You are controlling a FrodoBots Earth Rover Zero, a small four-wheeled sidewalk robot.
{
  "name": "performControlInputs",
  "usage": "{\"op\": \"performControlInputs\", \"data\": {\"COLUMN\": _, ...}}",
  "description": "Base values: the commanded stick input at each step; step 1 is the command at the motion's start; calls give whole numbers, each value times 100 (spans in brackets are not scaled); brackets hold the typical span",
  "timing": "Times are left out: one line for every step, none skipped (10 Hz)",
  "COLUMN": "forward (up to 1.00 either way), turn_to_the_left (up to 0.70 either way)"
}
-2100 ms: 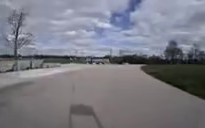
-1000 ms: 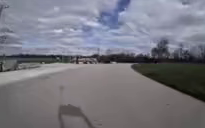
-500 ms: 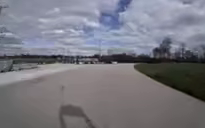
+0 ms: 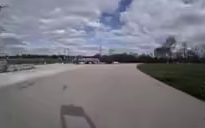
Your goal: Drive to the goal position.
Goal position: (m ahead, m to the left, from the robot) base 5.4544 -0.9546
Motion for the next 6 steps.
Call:
{"op": "performControlInputs", "data": {"forward": 100, "turn_to_the_left": -19}}
{"op": "performControlInputs", "data": {"forward": 100, "turn_to_the_left": -26}}
{"op": "performControlInputs", "data": {"forward": 100, "turn_to_the_left": -25}}
{"op": "performControlInputs", "data": {"forward": 100, "turn_to_the_left": -21}}
{"op": "performControlInputs", "data": {"forward": 100, "turn_to_the_left": -18}}
{"op": "performControlInputs", "data": {"forward": 100, "turn_to_the_left": -14}}
